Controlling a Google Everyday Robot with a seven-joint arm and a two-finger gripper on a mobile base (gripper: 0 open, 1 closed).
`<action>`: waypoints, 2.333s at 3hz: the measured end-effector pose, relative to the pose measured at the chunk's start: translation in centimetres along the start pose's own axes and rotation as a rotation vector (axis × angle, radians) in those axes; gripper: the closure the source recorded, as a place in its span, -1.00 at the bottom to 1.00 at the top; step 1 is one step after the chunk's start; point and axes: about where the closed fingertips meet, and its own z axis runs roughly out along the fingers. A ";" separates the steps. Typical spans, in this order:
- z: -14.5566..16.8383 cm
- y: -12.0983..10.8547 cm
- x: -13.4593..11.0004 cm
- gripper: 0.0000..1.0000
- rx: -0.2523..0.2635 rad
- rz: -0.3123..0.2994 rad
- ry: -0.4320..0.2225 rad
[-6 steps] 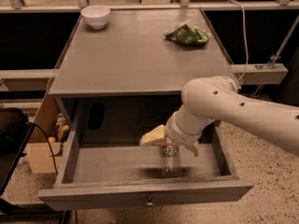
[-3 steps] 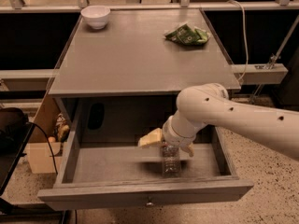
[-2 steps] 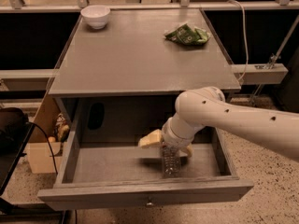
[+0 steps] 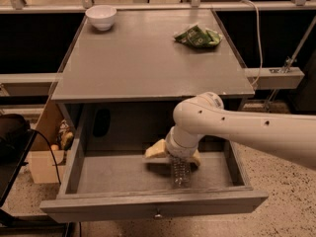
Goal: Pick water bottle from top drawer and place on counter
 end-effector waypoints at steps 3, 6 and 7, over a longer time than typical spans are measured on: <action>0.0 0.0 0.0 0.47 0.000 0.000 0.000; -0.2 -0.1 0.0 1.00 0.000 0.000 0.000; -1.4 -0.6 1.0 1.00 -0.011 -0.014 0.023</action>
Offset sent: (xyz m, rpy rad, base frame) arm 0.0000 0.0000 0.0000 0.0000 0.0000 0.0000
